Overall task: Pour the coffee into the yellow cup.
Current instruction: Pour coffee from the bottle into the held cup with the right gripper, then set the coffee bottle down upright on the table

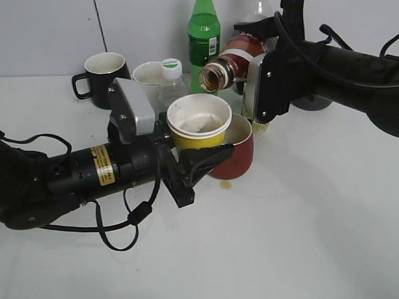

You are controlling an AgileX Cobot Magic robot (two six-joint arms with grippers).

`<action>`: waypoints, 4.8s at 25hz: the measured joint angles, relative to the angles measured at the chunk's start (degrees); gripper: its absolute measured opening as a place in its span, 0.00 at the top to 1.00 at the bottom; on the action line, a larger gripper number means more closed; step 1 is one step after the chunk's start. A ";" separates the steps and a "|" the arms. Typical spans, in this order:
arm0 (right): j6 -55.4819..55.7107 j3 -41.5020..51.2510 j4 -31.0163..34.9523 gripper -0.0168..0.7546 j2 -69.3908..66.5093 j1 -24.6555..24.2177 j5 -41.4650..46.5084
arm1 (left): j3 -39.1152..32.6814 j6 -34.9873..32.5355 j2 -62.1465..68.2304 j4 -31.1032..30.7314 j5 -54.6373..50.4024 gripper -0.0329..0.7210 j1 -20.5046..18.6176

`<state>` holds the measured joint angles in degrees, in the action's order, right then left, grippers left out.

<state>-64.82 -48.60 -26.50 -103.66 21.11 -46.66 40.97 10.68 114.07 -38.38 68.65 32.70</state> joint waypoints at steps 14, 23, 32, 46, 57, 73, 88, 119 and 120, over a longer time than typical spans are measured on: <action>-2.11 0.00 0.16 0.32 0.00 0.00 -2.70 | 0.00 0.00 0.00 -0.06 0.00 0.38 0.00; -3.08 0.00 0.16 0.32 0.00 0.00 -3.18 | 0.00 0.00 -0.02 -1.90 0.00 0.38 0.00; -3.87 0.00 0.16 0.32 0.00 0.00 -3.29 | 0.00 0.00 -0.02 -2.09 0.00 0.38 0.00; -5.47 0.00 0.16 0.32 0.00 0.00 -3.36 | 0.00 0.00 -0.02 -2.21 0.05 0.39 0.00; -5.97 0.00 0.16 0.32 0.00 0.00 -3.36 | 0.00 0.00 -0.02 -2.21 0.05 0.39 0.00; -6.02 0.00 0.16 0.32 0.00 0.00 -4.64 | 0.00 0.00 -0.02 -2.27 0.05 0.40 0.00; 16.38 0.00 0.56 0.32 0.00 0.00 -4.43 | 0.00 0.00 -0.19 1.89 0.11 0.40 -0.13; 55.70 15.59 36.48 0.32 -8.50 0.00 -14.25 | -6.62 -2.05 -3.15 15.41 -2.43 0.41 -18.01; 55.70 15.59 36.52 0.32 -9.51 0.00 -15.41 | -6.26 -2.54 -1.91 15.73 -2.43 0.41 -18.01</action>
<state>-9.12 -33.01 10.02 -113.17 21.11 -62.07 34.71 8.14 112.16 -22.66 66.22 14.69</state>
